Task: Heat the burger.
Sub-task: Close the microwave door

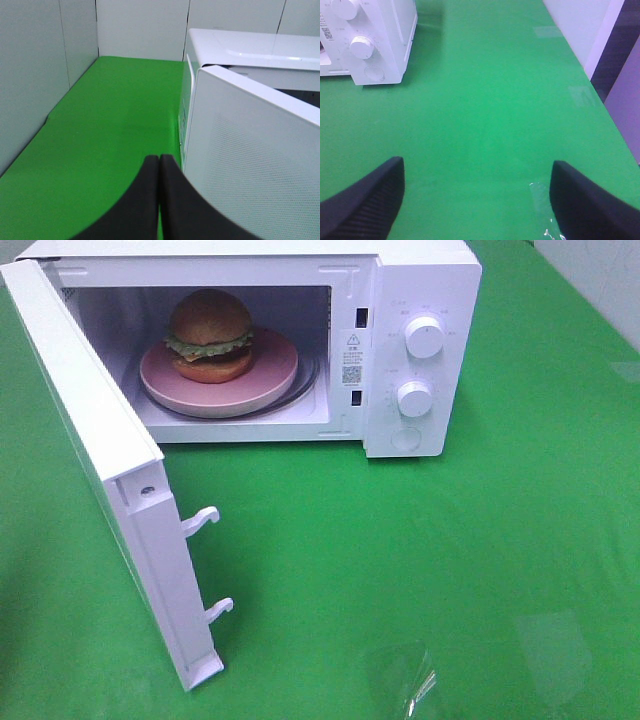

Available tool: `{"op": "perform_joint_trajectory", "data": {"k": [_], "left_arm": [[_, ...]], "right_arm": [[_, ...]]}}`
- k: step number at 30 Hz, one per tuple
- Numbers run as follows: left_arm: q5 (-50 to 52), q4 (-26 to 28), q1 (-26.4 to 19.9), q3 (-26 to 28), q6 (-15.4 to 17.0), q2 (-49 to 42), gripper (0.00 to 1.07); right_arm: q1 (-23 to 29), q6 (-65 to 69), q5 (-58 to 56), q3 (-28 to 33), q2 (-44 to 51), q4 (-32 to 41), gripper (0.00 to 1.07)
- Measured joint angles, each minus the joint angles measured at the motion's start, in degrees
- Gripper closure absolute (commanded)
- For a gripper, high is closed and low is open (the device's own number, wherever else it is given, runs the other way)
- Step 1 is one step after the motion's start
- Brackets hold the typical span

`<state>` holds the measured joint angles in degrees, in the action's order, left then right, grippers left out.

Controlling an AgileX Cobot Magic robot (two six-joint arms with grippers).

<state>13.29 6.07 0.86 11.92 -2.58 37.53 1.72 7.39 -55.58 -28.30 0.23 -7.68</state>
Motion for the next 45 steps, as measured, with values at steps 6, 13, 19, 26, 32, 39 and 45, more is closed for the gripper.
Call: {"op": "perform_joint_trajectory", "data": {"k": [6,13,19,26,32,39,45], "left_arm": [[6.0,-3.2,0.0,-0.3,0.4,7.6,1.07],[11.4,-12.4,0.0,-0.3,5.6,16.0,1.07],[22.1,-22.7,0.0,-0.3,13.5,25.8,1.07],[33.0,-28.8,0.0,0.4,19.3,34.2,1.07],[34.2,-30.0,0.2,1.0,19.7,38.3,1.07],[35.9,-26.6,7.3,1.7,15.7,41.9,1.07],[36.4,-23.4,11.1,2.4,13.6,44.5,1.07]], "right_arm": [[0.0,0.0,0.0,0.0,0.0,0.0,0.32],[0.0,0.0,0.0,0.0,0.0,0.0,0.32],[0.0,0.0,0.0,0.0,0.0,0.0,0.32],[0.0,0.0,0.0,0.0,0.0,0.0,0.32],[0.0,0.0,0.0,0.0,0.0,0.0,0.32],[0.0,0.0,0.0,0.0,0.0,0.0,0.32],[0.0,0.0,0.0,0.0,0.0,0.0,0.32]]}}
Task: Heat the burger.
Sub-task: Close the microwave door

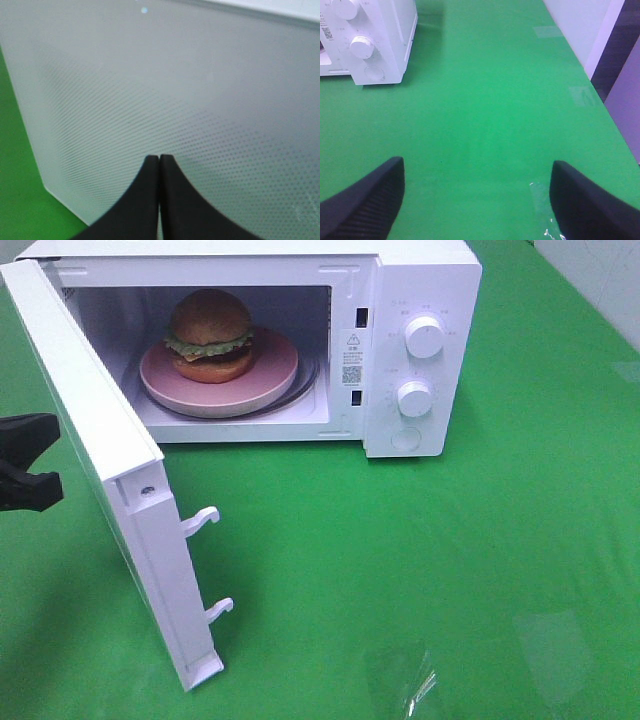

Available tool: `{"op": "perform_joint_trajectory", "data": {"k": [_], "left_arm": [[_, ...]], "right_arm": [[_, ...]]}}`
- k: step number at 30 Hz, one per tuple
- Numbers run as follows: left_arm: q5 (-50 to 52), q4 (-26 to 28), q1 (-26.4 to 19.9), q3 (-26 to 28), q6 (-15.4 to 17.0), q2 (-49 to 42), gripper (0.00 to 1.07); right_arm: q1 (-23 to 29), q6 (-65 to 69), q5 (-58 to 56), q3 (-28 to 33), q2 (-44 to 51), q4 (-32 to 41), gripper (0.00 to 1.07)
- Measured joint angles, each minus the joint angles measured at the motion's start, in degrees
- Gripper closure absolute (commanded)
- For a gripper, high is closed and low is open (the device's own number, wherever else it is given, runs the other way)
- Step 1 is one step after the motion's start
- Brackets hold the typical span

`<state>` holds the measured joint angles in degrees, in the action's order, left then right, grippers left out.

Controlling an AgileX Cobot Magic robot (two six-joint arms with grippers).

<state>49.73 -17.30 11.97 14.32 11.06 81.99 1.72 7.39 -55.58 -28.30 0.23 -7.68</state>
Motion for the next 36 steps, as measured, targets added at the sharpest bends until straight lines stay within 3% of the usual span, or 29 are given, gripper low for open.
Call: {"op": "perform_joint_trajectory", "data": {"k": [17,19,23,30,36], "left_arm": [[0.1,8.2,13.4,10.8,-1.3,11.0,1.07],[0.1,13.1,17.4,14.0,-3.8,13.3,1.07],[-0.7,17.9,20.5,17.2,-6.2,15.6,1.07],[-5.2,22.2,23.4,24.4,-9.2,19.7,1.07],[-7.7,23.2,24.2,30.7,-9.3,22.5,1.07]], "right_arm": [[0.0,0.0,0.0,0.0,0.0,0.1,0.32],[0.0,0.0,0.0,0.0,0.0,0.1,0.32],[0.0,0.0,0.0,0.0,0.0,0.1,0.32],[0.0,0.0,0.0,0.0,0.0,0.1,0.32],[0.0,0.0,0.0,0.0,0.0,0.1,0.32]]}}
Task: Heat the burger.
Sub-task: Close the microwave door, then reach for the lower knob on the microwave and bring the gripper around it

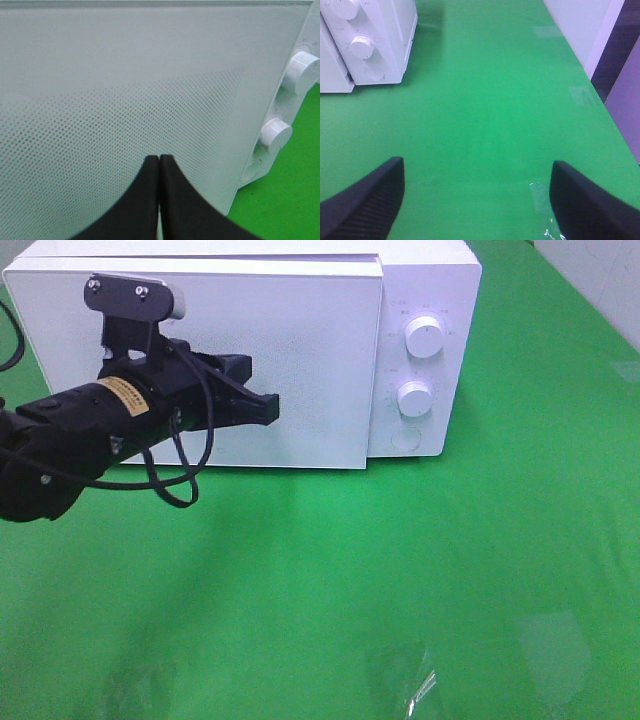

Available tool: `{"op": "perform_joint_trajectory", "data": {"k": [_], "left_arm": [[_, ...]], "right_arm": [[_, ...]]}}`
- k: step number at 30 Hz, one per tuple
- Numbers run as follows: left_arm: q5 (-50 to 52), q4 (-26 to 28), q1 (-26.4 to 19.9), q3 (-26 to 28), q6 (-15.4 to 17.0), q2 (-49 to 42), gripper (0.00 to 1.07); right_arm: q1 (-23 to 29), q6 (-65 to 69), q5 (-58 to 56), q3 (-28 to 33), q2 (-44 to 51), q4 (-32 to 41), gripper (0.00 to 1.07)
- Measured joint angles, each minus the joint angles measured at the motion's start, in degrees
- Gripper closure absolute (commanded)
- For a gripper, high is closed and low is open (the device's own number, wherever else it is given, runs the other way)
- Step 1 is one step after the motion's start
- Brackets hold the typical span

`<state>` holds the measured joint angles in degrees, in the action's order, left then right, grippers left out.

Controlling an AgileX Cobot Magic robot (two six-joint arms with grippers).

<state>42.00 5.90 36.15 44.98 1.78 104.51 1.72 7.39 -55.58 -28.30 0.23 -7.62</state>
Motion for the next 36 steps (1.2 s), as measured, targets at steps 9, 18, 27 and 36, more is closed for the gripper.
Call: {"op": "perform_joint_trajectory", "data": {"k": [9,18,27,36], "left_arm": [[-4.2,0.5,0.1,9.2,-0.2,4.6,1.07],[-8.6,-0.9,1.1,14.4,-0.2,7.9,1.07],[-12.1,-1.5,0.7,19.3,-0.4,10.8,1.07],[-18.9,0.3,0.0,19.3,-0.5,10.2,1.07]], "right_arm": [[0.0,0.0,0.0,0.0,0.0,0.0,0.32],[0.0,0.0,0.0,0.0,0.0,0.0,0.32],[0.0,0.0,0.0,0.0,0.0,0.0,0.32],[0.0,0.0,0.0,0.0,0.0,0.0,0.32]]}}
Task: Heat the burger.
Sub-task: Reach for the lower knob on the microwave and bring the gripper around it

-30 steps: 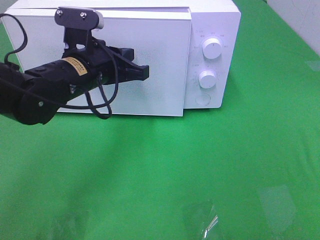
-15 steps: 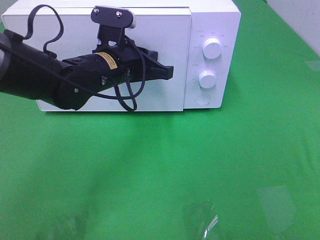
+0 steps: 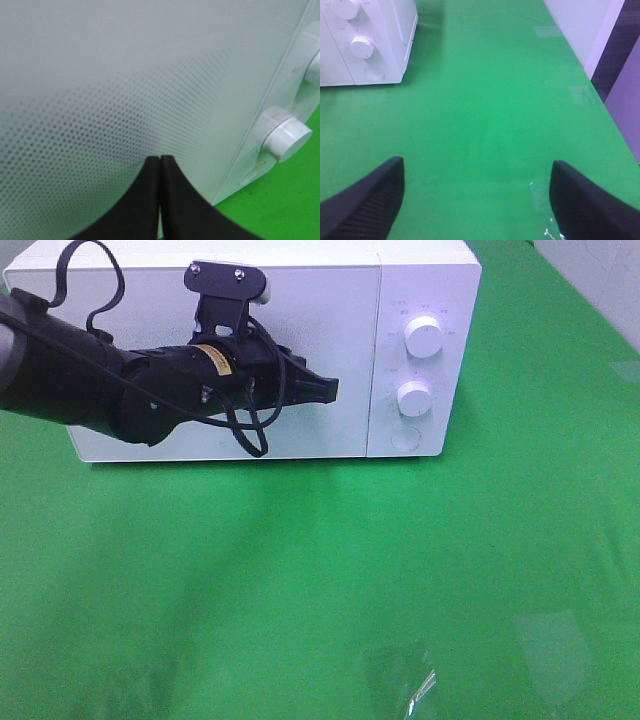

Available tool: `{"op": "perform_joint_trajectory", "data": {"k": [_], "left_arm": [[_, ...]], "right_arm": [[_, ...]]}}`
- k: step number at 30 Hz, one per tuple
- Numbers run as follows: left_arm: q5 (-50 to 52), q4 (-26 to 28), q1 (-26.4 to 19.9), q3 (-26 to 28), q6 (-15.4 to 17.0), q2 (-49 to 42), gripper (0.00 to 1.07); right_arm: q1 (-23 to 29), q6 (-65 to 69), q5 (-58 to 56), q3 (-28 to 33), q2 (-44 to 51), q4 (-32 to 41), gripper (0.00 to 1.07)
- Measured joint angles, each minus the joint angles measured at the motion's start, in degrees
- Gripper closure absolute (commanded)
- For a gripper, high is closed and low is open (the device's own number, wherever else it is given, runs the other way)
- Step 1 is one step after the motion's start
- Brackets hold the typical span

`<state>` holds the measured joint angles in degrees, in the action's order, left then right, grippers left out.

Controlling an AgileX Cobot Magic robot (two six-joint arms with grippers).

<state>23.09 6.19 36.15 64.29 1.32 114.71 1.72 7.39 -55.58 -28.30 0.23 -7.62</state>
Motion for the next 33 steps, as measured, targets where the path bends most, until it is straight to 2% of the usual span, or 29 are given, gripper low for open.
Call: {"op": "perform_joint_trajectory", "data": {"k": [3,6,9,10,11,12,13,14,15,16,17,18,19,21,22,23,24,25,28,30,33], "left_arm": [[-3.3,2.9,1.3,0.7,0.1,-0.9,1.07],[-4.0,3.3,1.7,0.9,0.1,-1.4,1.07],[-9.6,3.7,4.2,1.2,0.1,-3.7,1.04],[-14.4,3.7,5.8,1.2,0.1,-4.6,0.87],[-14.4,3.7,5.8,1.2,0.1,-4.6,0.87],[-19.5,3.7,7.2,1.2,0.1,-5.3,0.74],[-19.5,3.7,7.2,1.2,0.1,-5.3,0.74],[-22.4,3.7,7.7,1.2,0.1,-5.6,0.44],[-22.4,3.7,7.7,1.2,0.1,-5.6,0.44],[-27.2,3.8,8.4,1.2,0.3,-6.2,0.12],[-27.2,3.8,8.4,1.2,0.3,-6.2,0.12],[-32.0,4.2,8.9,1.3,1.1,-7.0,0.06],[-32.0,4.2,8.9,1.3,1.1,-7.0,0.06],[-41.6,4.8,9.3,1.3,2.8,-9.1,0.08],[-41.6,4.8,9.3,1.3,2.8,-9.1,0.08],[-46.0,4.8,9.3,1.3,3.3,-10.1,0.08],[-46.0,4.8,9.3,1.3,3.3,-10.1,0.08],[-50.8,4.8,9.3,1.3,3.4,-11.2,0.08],[-52.7,4.8,9.3,1.3,3.4,-11.9,0.08],[-61.7,4.8,9.3,1.3,3.6,-15.3,0.08],[-66.1,4.6,9.3,1.3,3.6,-16.8,0.08]], "right_arm": [[0.0,0.0,0.0,0.0,0.0,0.0,0.32],[0.0,0.0,0.0,0.0,0.0,0.0,0.32],[0.0,0.0,0.0,0.0,0.0,0.0,0.32],[0.0,0.0,0.0,0.0,0.0,0.0,0.32],[0.0,0.0,0.0,0.0,0.0,0.0,0.32],[0.0,0.0,0.0,0.0,0.0,0.0,0.32],[0.0,0.0,0.0,0.0,0.0,0.0,0.32],[0.0,0.0,0.0,0.0,0.0,0.0,0.32],[0.0,0.0,0.0,0.0,0.0,0.0,0.32],[0.0,0.0,0.0,0.0,0.0,0.0,0.32],[0.0,0.0,0.0,0.0,0.0,0.0,0.32],[0.0,0.0,0.0,0.0,0.0,0.0,0.32],[0.0,0.0,0.0,0.0,0.0,0.0,0.32],[0.0,0.0,0.0,0.0,0.0,0.0,0.32],[0.0,0.0,0.0,0.0,0.0,0.0,0.32],[0.0,0.0,0.0,0.0,0.0,0.0,0.32],[0.0,0.0,0.0,0.0,0.0,0.0,0.32],[0.0,0.0,0.0,0.0,0.0,0.0,0.32],[0.0,0.0,0.0,0.0,0.0,0.0,0.32],[0.0,0.0,0.0,0.0,0.0,0.0,0.32],[0.0,0.0,0.0,0.0,0.0,0.0,0.32]]}}
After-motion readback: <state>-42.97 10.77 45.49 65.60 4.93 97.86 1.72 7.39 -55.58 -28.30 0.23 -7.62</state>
